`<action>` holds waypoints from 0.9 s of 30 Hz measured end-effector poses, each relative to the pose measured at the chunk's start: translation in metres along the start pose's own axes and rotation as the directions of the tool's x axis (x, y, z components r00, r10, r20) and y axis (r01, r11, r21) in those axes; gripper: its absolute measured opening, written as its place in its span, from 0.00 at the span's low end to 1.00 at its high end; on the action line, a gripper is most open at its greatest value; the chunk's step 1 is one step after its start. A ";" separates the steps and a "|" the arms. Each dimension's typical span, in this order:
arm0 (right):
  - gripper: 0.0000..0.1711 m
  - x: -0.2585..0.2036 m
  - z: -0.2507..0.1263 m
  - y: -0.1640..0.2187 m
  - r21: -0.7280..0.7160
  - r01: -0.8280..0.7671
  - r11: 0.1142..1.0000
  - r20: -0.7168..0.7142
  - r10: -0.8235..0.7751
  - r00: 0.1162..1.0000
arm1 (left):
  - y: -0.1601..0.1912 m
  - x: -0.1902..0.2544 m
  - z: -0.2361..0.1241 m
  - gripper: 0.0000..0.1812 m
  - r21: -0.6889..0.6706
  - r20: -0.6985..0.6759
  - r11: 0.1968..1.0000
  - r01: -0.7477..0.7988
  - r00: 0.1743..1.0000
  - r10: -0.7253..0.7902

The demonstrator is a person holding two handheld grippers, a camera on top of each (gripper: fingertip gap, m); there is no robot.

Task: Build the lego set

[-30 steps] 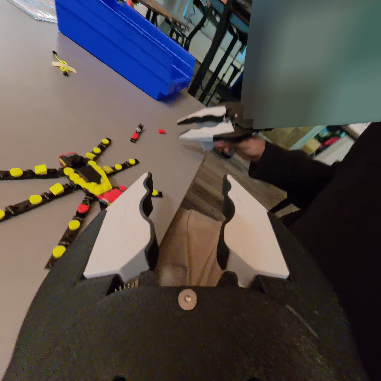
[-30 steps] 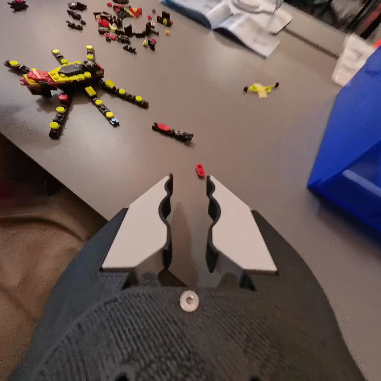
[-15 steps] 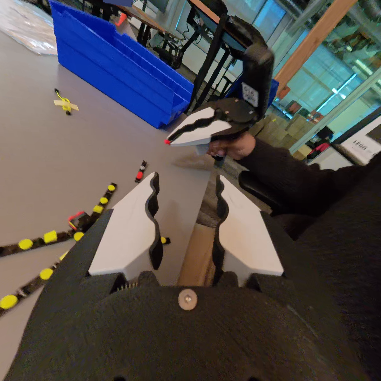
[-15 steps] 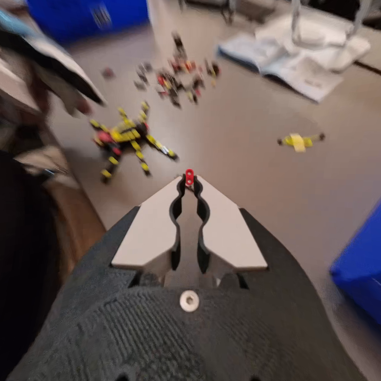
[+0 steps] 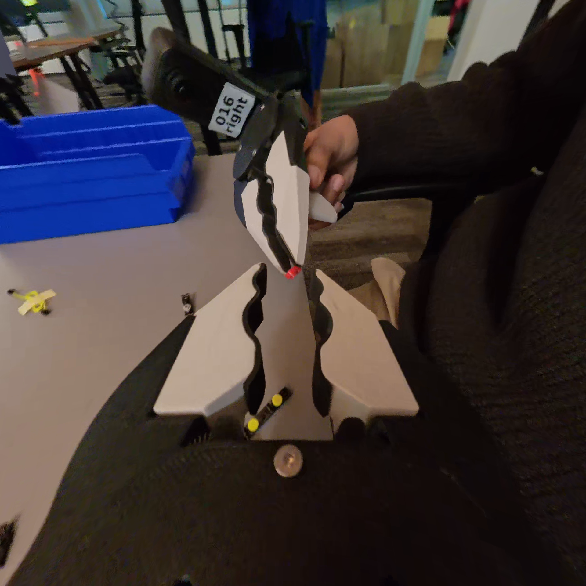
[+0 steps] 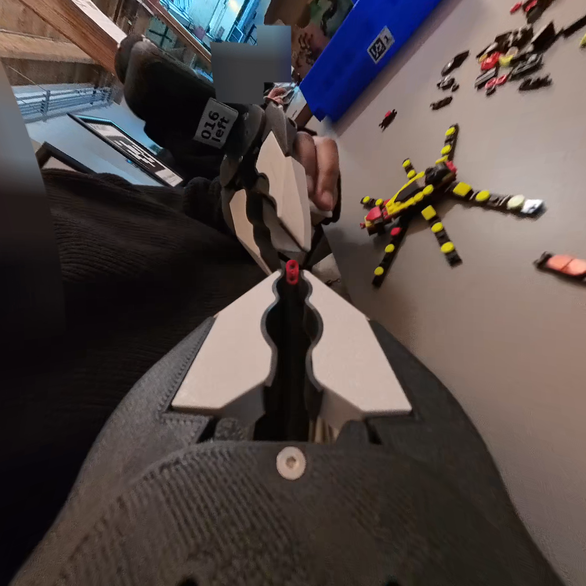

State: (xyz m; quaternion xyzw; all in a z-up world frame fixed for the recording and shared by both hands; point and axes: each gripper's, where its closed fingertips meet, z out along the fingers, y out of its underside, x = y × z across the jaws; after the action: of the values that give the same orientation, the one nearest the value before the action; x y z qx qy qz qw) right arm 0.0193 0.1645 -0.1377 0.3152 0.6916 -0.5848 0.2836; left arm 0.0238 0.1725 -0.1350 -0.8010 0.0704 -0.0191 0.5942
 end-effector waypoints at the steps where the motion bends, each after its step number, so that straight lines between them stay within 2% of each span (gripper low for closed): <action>1: 0.03 -0.002 -0.001 0.004 0.006 -0.026 1.000 0.007 0.026 1.000 | -0.001 0.004 0.004 0.11 0.002 -0.023 1.000 -0.015 1.000 0.015; 4: 0.03 -0.004 -0.008 0.006 0.063 -0.096 0.993 0.025 0.095 0.995 | -0.004 0.013 0.014 0.05 0.008 -0.115 1.000 -0.013 0.993 0.014; 9: 0.03 -0.001 -0.023 0.008 0.132 -0.161 0.978 0.044 0.156 0.987 | -0.008 0.010 0.024 0.05 0.016 -0.157 1.000 0.015 0.988 -0.012; 19: 0.03 0.012 -0.031 0.002 0.181 -0.223 0.958 0.080 0.211 0.974 | 0.001 -0.003 0.031 0.01 0.003 -0.136 0.994 0.111 0.985 -0.110; 21: 0.10 0.017 -0.037 -0.007 0.227 -0.194 0.954 0.056 0.187 0.981 | 0.001 -0.014 0.031 0.01 0.020 -0.106 0.975 0.222 0.970 -0.218; 22: 0.13 0.020 -0.042 -0.012 0.250 -0.165 0.954 0.023 0.164 0.986 | 0.000 -0.020 0.031 0.01 0.031 -0.102 0.955 0.296 0.951 -0.291; 23: 0.11 0.022 -0.048 -0.018 0.275 -0.100 0.956 -0.028 0.112 0.993 | 0.000 -0.026 0.030 0.01 0.044 -0.100 0.926 0.376 0.924 -0.370; 24: 0.06 0.027 -0.054 -0.023 0.286 -0.005 0.958 -0.119 0.040 0.992 | 0.001 -0.034 0.029 0.01 0.057 -0.093 0.886 0.461 0.886 -0.455; 25: 0.06 0.032 -0.059 -0.027 0.259 0.130 0.957 -0.251 -0.064 0.966 | 0.001 -0.040 0.029 0.01 0.070 -0.097 0.834 0.548 0.835 -0.541; 26: 0.10 0.039 -0.065 -0.031 0.195 0.286 0.938 -0.409 -0.188 0.893 | 0.003 -0.047 0.028 0.01 0.077 -0.102 0.766 0.638 0.770 -0.630; 27: 0.18 0.045 -0.071 -0.037 0.088 0.431 0.898 -0.554 -0.316 0.770 | 0.004 -0.053 0.028 0.01 0.082 -0.116 0.691 0.719 0.695 -0.709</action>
State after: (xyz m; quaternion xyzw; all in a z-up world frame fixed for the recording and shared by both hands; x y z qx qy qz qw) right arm -0.0393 0.2354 -0.1378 0.3467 0.7255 -0.5899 -0.0745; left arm -0.0256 0.2050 -0.1447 -0.7265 -0.2256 -0.2826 0.5844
